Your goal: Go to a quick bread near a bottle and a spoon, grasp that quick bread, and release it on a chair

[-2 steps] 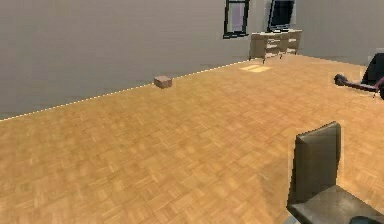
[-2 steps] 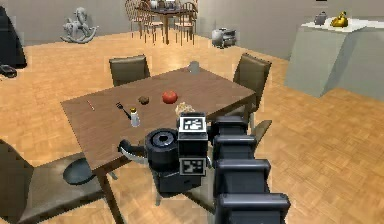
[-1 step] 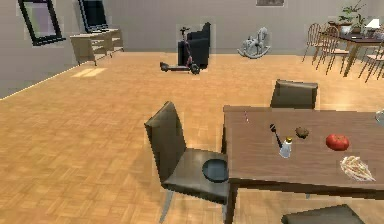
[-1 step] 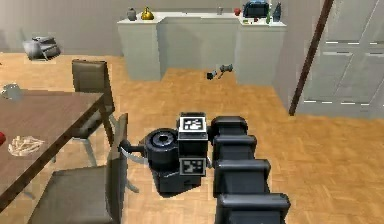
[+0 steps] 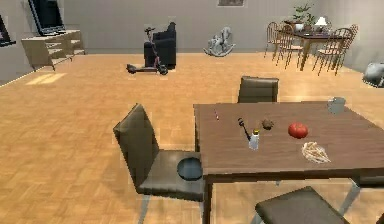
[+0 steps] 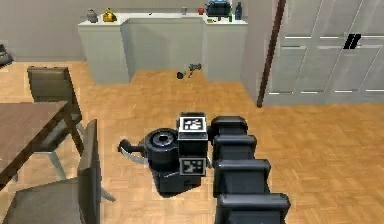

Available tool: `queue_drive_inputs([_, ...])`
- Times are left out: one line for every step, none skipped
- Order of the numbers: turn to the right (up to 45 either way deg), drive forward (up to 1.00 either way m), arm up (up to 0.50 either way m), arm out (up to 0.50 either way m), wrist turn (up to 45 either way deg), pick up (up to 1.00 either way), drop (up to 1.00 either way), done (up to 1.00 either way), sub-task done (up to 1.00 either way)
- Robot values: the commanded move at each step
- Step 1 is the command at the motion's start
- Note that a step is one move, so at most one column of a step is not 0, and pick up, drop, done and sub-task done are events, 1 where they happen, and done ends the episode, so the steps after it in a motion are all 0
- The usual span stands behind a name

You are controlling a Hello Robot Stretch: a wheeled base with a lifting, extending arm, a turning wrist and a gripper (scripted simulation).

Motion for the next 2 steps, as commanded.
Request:
queue_drive_inputs([-45.0, 0.00, 0.00, 0.00, 0.0, 0.00, 0.00, 0.00, 0.00])
queue_drive_inputs([-3.0, 0.00, 0.00, 0.00, 0.0, 0.00, 0.00, 0.00, 0.00])
